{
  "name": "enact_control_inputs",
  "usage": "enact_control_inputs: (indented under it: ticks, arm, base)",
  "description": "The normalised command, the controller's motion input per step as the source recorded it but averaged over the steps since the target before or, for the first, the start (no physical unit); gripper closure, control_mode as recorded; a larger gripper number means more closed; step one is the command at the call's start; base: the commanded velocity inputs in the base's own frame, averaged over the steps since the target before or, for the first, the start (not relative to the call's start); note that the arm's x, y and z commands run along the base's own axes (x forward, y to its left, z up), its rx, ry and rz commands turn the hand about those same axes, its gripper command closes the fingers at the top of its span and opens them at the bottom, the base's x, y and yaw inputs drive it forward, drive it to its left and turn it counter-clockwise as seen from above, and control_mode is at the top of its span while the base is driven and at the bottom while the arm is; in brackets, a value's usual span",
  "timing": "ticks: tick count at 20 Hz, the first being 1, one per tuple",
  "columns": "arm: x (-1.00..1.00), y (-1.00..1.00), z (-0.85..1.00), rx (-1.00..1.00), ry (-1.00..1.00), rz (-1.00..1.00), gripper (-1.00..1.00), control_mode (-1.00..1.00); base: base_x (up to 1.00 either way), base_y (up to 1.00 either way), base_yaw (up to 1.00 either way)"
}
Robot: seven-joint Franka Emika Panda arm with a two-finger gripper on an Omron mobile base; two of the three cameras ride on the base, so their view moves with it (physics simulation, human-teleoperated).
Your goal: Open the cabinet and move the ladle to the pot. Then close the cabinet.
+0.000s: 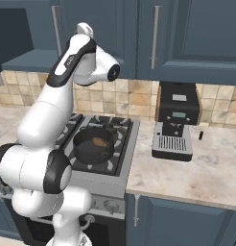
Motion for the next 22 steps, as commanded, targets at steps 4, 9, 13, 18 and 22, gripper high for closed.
enact_control_inputs:
  ticks: [4, 9, 13, 18, 22]
  arm:
    - [0.67, 0.00, 0.00, -0.02, 0.00, -0.16, -1.00, -1.00]
    - [0.56, 0.00, 0.00, 0.00, 0.00, -0.15, -1.00, -1.00]
    - [-0.37, -0.01, 0.12, 0.00, 0.00, -0.03, -1.00, -1.00]
    - [-1.00, -0.02, 0.18, 0.00, -0.01, 0.00, -1.00, -1.00]
    - [-1.00, 0.00, 0.33, 0.00, -0.03, 0.00, -1.00, -1.00]
  base:
    - [0.00, 0.00, 0.00]
    - [0.00, 0.00, 0.00]
    - [0.00, 0.00, 0.00]
    - [0.00, 0.00, 0.00]
    - [0.00, 0.00, 0.00]
